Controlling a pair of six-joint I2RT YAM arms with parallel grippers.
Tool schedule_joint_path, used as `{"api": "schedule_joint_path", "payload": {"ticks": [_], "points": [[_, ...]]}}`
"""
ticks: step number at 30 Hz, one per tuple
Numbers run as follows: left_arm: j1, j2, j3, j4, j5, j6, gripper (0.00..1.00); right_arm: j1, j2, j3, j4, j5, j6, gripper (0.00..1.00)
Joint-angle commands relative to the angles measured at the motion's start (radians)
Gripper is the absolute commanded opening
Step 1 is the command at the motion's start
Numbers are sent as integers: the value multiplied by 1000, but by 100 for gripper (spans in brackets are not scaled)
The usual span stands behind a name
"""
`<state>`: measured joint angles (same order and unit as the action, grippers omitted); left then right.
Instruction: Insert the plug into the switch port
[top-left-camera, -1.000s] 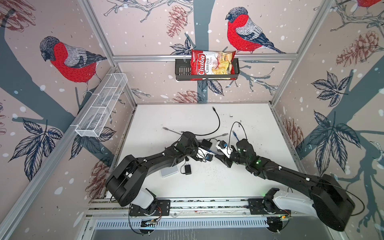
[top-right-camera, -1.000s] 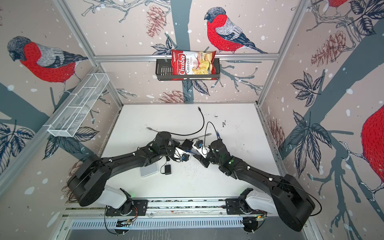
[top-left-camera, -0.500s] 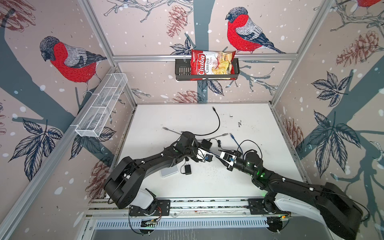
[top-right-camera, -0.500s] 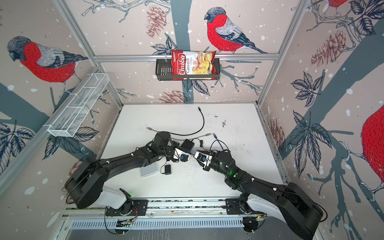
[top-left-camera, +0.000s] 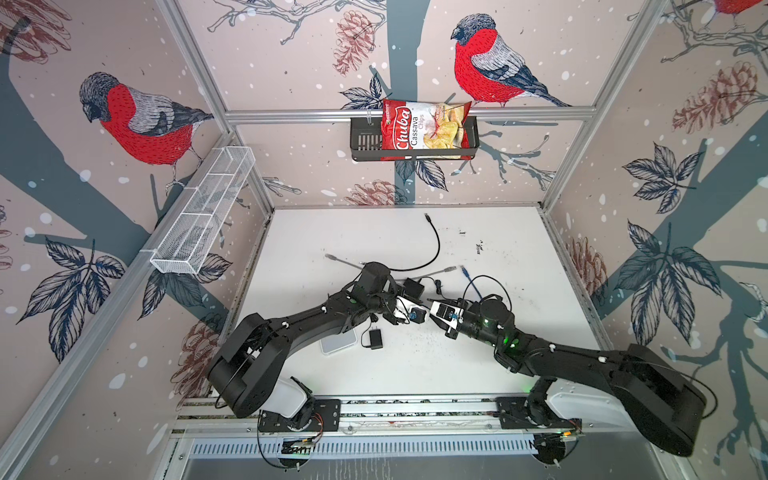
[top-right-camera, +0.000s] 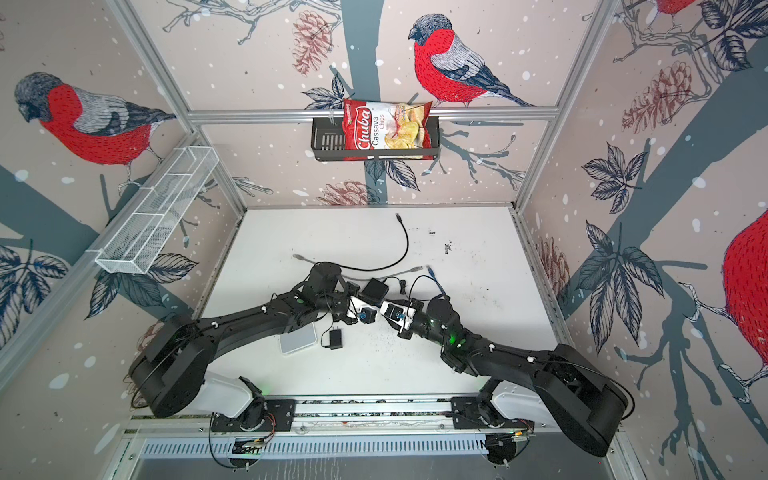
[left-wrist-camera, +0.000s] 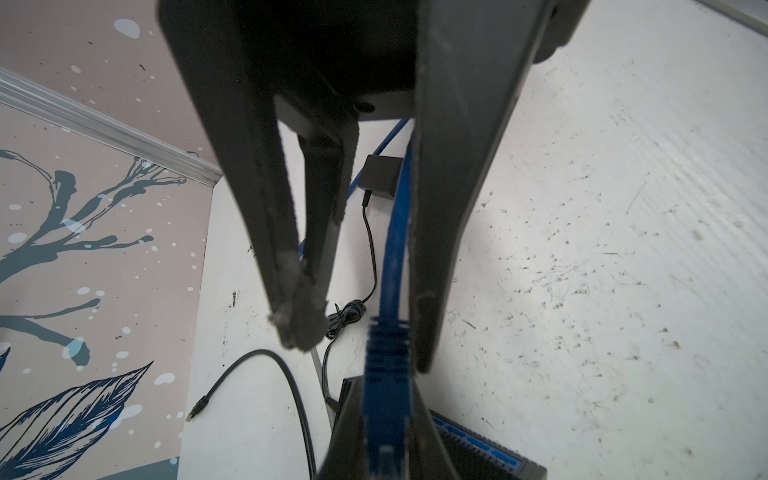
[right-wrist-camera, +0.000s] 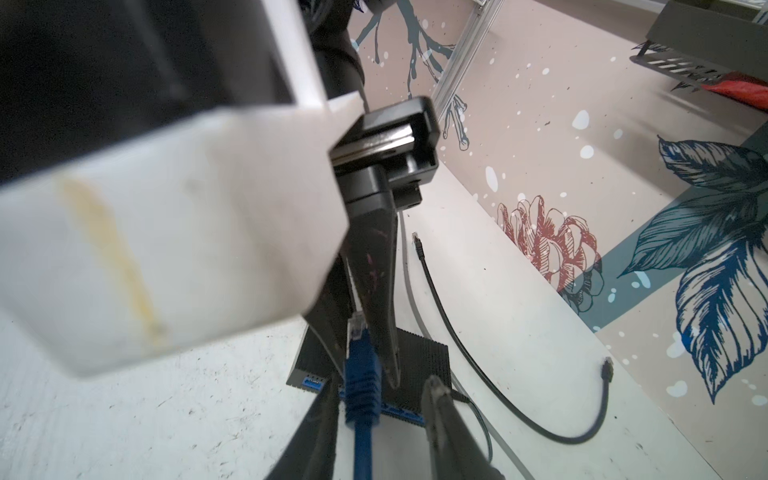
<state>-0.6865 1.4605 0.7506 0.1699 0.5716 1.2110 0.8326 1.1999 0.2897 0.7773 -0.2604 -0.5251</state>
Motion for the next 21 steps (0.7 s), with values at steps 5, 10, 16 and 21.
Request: {"api": "schedule_joint_path", "payload": {"ticks": [5, 10, 16, 21], "points": [[-2, -6, 6, -1, 32, -10, 4, 13, 31, 28, 45, -16, -15, 32], [-2, -6, 9, 2, 29, -8, 5, 16, 36, 37, 15, -21, -22, 30], [-2, -8, 12, 2, 23, -2, 4, 24, 37, 40, -30, -14, -35, 30], [-2, -11, 12, -1, 23, 1, 4, 28, 29, 26, -22, -2, -30, 29]]}}
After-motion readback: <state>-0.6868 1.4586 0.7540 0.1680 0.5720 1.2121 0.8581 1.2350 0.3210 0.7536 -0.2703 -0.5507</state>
